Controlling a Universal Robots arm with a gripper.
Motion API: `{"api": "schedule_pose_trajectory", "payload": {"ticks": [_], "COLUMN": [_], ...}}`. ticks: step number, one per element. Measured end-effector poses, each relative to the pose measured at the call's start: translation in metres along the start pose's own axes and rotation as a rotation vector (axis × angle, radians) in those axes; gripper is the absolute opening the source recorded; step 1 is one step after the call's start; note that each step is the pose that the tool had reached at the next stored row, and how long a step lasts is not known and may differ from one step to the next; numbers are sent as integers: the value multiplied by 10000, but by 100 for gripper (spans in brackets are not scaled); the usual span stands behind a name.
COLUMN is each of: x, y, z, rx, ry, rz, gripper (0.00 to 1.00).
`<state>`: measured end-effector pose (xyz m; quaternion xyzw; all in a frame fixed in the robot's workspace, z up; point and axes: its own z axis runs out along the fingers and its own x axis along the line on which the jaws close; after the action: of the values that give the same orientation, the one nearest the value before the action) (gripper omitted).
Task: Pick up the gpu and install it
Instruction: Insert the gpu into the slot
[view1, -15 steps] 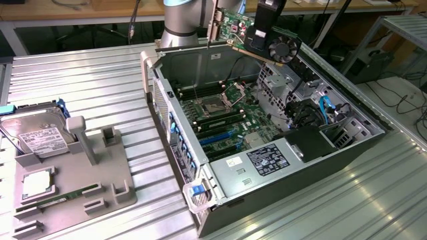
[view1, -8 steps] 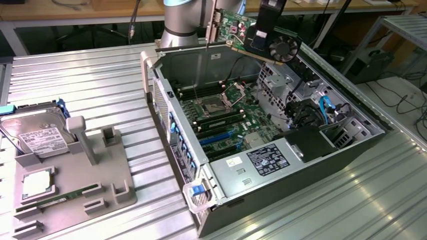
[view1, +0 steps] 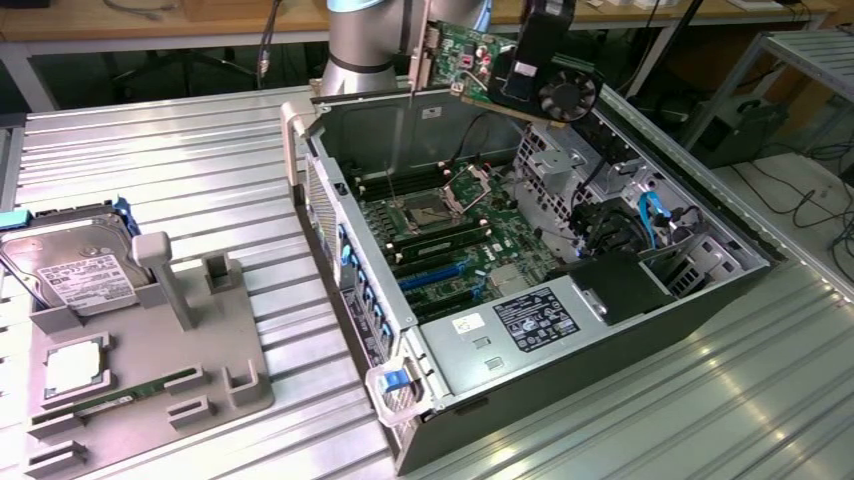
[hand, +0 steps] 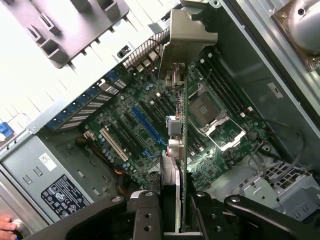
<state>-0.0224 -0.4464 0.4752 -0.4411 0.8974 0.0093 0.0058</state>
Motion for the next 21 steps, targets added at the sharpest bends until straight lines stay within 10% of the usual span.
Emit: {"api": "schedule_pose_trajectory", "payload": {"ticks": [21], "x": [0], "y": [0], "z": [1], "rx": [-45], "ry": [27], "rz": [-2414], "gripper": [28]}}
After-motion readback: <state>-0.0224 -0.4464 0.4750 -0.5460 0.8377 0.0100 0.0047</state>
